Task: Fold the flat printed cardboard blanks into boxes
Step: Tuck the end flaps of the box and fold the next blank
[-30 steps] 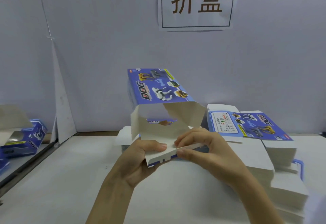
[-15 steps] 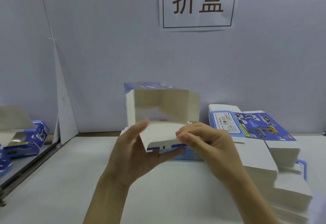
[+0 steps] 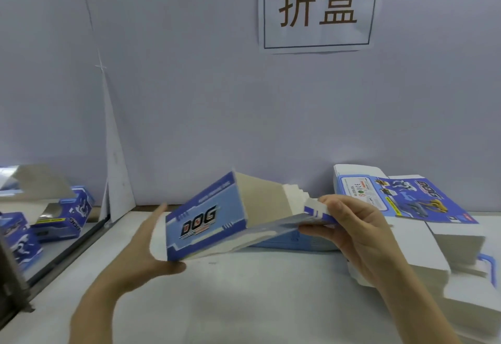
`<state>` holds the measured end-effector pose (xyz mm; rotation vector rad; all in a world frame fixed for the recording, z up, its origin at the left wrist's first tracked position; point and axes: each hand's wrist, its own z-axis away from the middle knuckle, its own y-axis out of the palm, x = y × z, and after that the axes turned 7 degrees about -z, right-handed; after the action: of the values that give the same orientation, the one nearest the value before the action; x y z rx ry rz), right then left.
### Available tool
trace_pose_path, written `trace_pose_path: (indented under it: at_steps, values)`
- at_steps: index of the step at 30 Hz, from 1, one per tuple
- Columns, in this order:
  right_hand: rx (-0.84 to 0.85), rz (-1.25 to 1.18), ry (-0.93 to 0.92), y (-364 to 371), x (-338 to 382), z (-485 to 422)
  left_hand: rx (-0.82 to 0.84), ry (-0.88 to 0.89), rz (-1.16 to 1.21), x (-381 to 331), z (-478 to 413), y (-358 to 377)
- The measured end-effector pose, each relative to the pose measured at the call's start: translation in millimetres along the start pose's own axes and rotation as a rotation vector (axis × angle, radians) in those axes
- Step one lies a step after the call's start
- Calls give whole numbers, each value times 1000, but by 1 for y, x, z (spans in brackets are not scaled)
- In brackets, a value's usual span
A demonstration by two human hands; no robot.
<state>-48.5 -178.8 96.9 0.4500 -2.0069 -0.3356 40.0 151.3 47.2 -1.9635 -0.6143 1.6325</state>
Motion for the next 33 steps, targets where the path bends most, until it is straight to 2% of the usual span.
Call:
trace_pose_path:
  at_steps: [5, 8, 10, 11, 13, 15, 17, 19, 21, 23, 24, 26, 29, 31, 33]
  values:
    - [-77, -103, 12, -1, -8, -6, -5, 123, 258, -6, 7, -8]
    - [-305, -297, 48, -1, -23, -20, 2, 230, 471, -10, 18, -24]
    - [-454, -242, 100, 2, -40, -33, -7, 212, 577, -8, 21, -30]
    - [-473, -97, 111, 5, -50, -38, -25, 187, 645, -5, 22, -32]
    - [-388, 407, 107, 6, -73, -47, -106, 112, 845, 3, 20, -35]
    - [-141, 1039, 197, -5, -101, -55, -236, -34, 1146, 9, 14, -37]
    - [85, 1540, 389, -16, -123, -58, -369, -146, 1344, 10, 3, -45]
    - [205, 1763, 492, -19, -133, -58, -481, -164, 1456, 4, -13, -66]
    - [230, 1802, 503, -18, -138, -58, -597, -67, 1552, -9, -30, -95]
    - [231, 1829, 509, -16, -139, -61, -619, 36, 1646, -24, -45, -122]
    - [234, 1867, 499, -15, -138, -62, -586, 31, 1640, -32, -51, -129]
    - [199, 1974, 375, -16, -138, -63, -442, 5, 1471, -46, -56, -120]
    - [118, 2007, 250, -17, -137, -65, -186, -7, 1187, -55, -46, -67]
    - [139, 1991, 186, -22, -139, -64, -67, -34, 744, -55, -38, -18]
    - [93, 1883, 102, -27, -137, -60, -46, 69, 196, -55, -32, 33]
